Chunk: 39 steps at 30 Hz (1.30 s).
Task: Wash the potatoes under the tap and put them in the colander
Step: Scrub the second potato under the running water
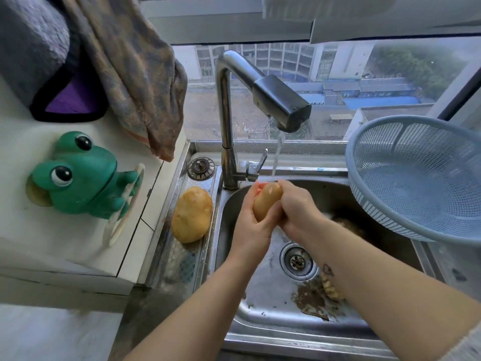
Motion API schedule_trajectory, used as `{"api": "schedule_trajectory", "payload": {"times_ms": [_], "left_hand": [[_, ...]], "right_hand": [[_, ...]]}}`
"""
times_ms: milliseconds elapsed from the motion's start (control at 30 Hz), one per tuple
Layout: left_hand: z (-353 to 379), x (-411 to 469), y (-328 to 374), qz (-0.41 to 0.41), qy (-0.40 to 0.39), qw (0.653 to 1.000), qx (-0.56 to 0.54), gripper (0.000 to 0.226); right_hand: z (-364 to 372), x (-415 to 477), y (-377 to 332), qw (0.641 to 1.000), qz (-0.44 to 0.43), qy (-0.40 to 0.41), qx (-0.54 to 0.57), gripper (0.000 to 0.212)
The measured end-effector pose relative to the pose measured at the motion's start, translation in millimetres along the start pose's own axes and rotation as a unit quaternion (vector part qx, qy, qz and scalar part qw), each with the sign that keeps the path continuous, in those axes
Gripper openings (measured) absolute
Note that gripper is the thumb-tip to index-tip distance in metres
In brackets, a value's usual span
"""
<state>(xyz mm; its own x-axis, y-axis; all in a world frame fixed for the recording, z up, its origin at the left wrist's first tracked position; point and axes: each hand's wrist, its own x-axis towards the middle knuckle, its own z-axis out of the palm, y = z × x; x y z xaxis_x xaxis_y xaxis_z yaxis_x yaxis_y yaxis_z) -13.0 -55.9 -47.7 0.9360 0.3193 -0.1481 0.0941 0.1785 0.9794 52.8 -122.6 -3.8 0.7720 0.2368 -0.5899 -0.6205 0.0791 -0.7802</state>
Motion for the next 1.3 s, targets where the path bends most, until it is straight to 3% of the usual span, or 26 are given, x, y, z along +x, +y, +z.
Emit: {"api": "schedule_trajectory", "payload": {"times_ms": [100, 167, 267, 400, 533, 667, 733, 900, 1000, 1167, 1300], "left_hand": [[6, -1, 2, -0.047, 0.036, 0.994, -0.091, 0.063], [7, -2, 2, -0.055, 0.040, 0.994, -0.082, 0.069], [0, 0, 5, -0.051, 0.016, 0.998, 0.012, 0.062], [-7, -2, 14, 0.013, -0.009, 0.957, 0.289, 0.055], [-6, -3, 16, 0.038, 0.017, 0.960, 0.277, 0.055], [-14, 0, 14, 0.009, -0.001, 0.982, 0.189, 0.072], [-20, -2, 15, -0.016, -0.037, 0.987, 0.155, 0.069], [-34, -3, 18, -0.065, -0.117, 0.989, 0.062, 0.054], [-33, -2, 21, -0.070, -0.121, 0.988, 0.068, 0.051], [-21, 1, 11, 0.009, -0.023, 0.983, 0.184, 0.057], [-35, 6, 13, -0.031, -0.082, 0.984, 0.155, 0.071]], "right_hand": [[5, -7, 9, 0.993, -0.079, -0.031, -0.077, 0.038], [3, -9, 12, 0.992, -0.092, -0.053, -0.074, 0.036], [-4, -11, 16, 0.993, -0.086, -0.069, -0.044, 0.026], [-13, -9, 19, 0.964, -0.172, -0.028, -0.201, 0.017], [-12, -7, 23, 0.957, -0.215, -0.032, -0.190, 0.014], [-22, -3, 22, 0.979, -0.144, -0.137, -0.055, 0.020], [-32, -3, 18, 0.973, -0.073, -0.215, 0.024, 0.026], [-50, 0, 7, 0.944, -0.004, -0.328, 0.027, 0.034], [-47, 0, 2, 0.949, -0.010, -0.315, -0.008, 0.032], [-29, -1, 5, 0.971, -0.099, -0.176, -0.127, 0.023], [-39, 0, 0, 0.963, -0.021, -0.266, -0.030, 0.033]]}}
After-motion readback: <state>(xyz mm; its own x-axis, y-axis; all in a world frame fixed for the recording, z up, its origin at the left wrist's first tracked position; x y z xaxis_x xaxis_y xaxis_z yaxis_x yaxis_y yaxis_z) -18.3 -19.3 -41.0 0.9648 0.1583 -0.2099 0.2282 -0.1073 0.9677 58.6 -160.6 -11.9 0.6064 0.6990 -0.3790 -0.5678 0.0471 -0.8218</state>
